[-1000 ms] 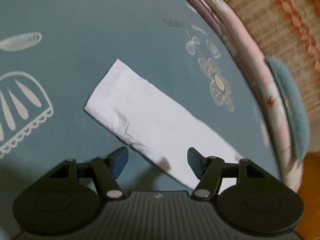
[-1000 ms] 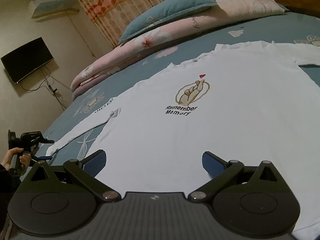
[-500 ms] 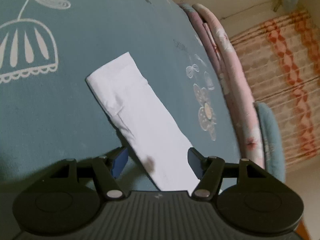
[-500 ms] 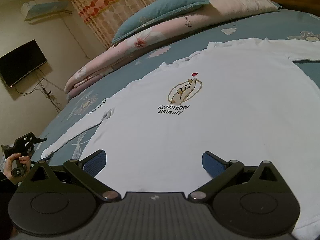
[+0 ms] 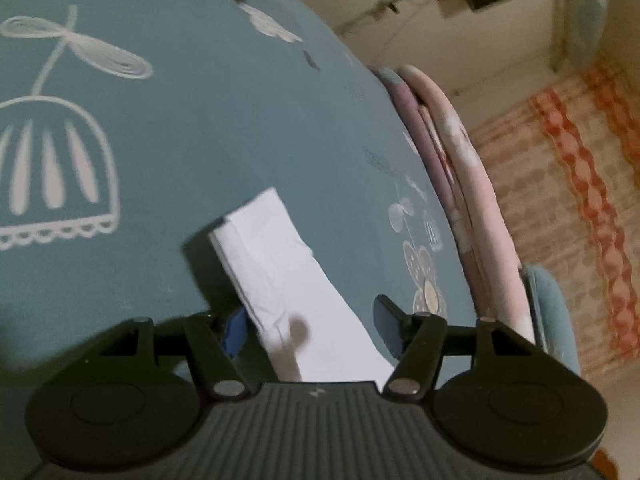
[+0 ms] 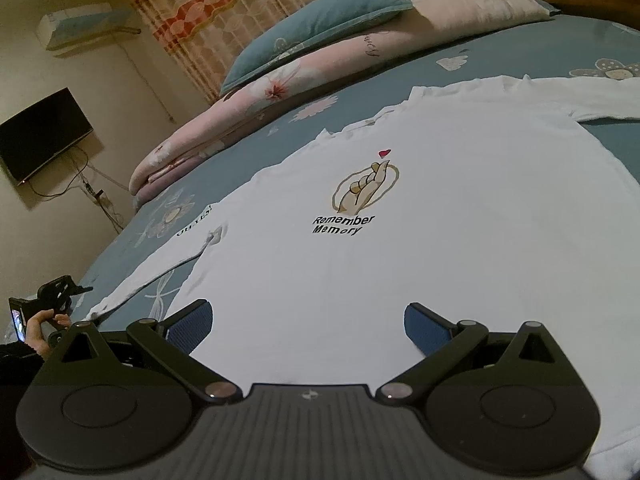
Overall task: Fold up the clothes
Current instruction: 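Close the left tool on the sleeve cuff, then lift the sleeve with the left tool and carry it across the shirt front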
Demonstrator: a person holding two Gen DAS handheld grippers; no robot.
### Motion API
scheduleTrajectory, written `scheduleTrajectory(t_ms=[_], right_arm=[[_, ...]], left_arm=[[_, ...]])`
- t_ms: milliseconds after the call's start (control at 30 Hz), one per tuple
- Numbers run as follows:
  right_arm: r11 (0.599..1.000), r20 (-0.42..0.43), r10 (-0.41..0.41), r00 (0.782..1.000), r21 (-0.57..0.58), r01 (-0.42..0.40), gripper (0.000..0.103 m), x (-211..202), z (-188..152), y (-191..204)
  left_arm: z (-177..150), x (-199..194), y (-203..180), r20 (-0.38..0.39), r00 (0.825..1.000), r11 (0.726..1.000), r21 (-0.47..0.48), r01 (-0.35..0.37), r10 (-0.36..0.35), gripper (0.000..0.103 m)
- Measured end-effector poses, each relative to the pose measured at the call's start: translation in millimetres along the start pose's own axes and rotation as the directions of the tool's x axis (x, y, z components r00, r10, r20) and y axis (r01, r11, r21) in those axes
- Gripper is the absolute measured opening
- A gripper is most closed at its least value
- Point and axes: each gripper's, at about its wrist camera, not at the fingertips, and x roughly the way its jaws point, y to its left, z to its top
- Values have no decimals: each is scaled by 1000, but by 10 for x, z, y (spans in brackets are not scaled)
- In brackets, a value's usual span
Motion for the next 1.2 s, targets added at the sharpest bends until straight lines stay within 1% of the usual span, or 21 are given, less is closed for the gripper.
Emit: scheduleTrajectory(t_ms=[33,167,233,267,300,333,400,500,567,667,733,833,900,1200], right_arm=[[1000,-3,-1,1000,-2,1,103,7,-2,3],[1000,-7,-8,1000,-8,8,103,16,-8,12],[1000,0,-10,1000,-5,10,103,1,-5,7],[1000,4,-8,1000,-1,8,103,-11,-2,1],[1000,6,-5,1000,4,5,103,-20,2,-7],[1000,4,-2,1000,10,2,103,-23,7,-15],[1000,-1,4,1000,19,-4,103,-26,13,-26],[1000,-1,4,1000,12,-4,103,-29,18,-14],[1000,0,3,1000,4,-3,103,-28,22,-1],[1000,1,4,1000,-8,-4,103,-30,25,17],[1000,2,4,1000,-15,-4,103,-35,25,26],[1000,3,4,1000,-23,-4,103,-43,30,33],[1000,5,6,1000,-26,-5,103,-51,32,37],[999,-7,28,1000,-29,-28,103,-57,30,36]], left_arm=[[-8,34,-21,-4,1000,1000,22,4,-4,63],[32,129,-124,-10,1000,997,70,-15,16,63],[23,72,-144,-29,999,992,120,-32,36,57],[24,50,-148,-35,998,987,154,-46,52,49],[26,29,-151,-40,997,980,189,-61,70,39],[24,1,-146,-39,996,974,216,-76,86,34],[27,-8,-170,-36,991,960,256,-115,128,17],[41,-13,-217,-39,985,945,292,-150,169,13],[48,6,-293,-43,978,929,323,-180,204,11],[31,64,-458,-40,961,881,412,-234,274,11],[12,65,-589,-31,952,844,471,-256,306,10],[-17,0,-807,-11,953,811,529,-252,304,10],[-25,-62,-973,-2,956,794,557,-243,294,9],[-204,-356,-1799,11,975,732,659,-173,220,9]])
